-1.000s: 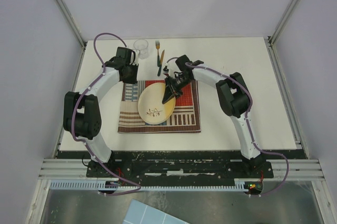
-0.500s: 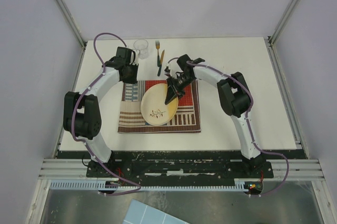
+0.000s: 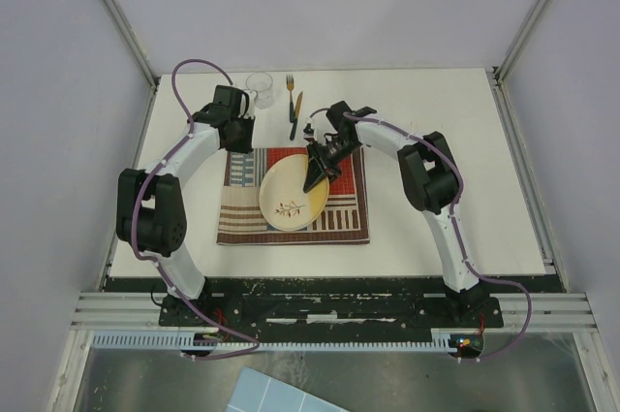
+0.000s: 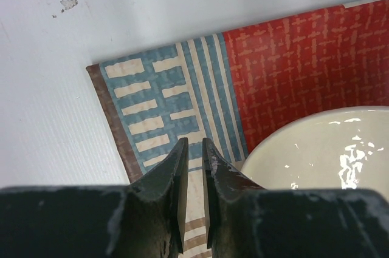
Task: Set the dinner table for one person
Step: Place the plate on the napkin, then adjust the plate on the napkin.
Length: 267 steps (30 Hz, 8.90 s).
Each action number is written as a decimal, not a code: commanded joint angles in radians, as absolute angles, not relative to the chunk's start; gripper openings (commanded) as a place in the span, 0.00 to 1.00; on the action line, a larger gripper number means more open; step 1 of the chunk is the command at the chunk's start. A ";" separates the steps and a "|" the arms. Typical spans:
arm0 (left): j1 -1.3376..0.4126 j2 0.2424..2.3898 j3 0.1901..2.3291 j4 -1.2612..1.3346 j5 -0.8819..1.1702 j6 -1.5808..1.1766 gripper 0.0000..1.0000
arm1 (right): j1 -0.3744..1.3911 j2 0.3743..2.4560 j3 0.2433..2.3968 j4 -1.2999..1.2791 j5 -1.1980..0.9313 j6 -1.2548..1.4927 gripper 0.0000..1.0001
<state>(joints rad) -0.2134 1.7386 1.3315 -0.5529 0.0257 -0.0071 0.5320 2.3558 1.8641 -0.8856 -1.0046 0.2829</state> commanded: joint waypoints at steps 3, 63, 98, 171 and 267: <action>-0.210 1.718 1.373 -0.552 0.021 0.005 0.21 | 0.532 2.345 1.901 -0.884 -1.069 0.293 0.36; -0.210 1.757 1.414 -0.569 0.040 -0.008 0.17 | 0.496 2.420 2.012 -0.992 -0.998 0.237 0.36; -0.210 1.757 1.438 -0.574 0.040 0.000 0.21 | 0.497 2.471 2.161 -1.246 -0.667 0.045 0.40; -0.300 1.855 1.206 -0.583 0.098 -0.059 0.31 | 0.491 2.542 2.305 -1.298 -0.577 -0.015 0.32; -0.341 2.061 1.704 -0.732 0.029 0.015 0.03 | 0.618 2.449 2.293 -1.566 -0.643 -0.258 0.02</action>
<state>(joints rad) -0.3428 2.0689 1.6321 -0.7803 0.0605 -0.0063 0.6243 2.5103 2.2608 -1.5318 -0.6174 -0.2333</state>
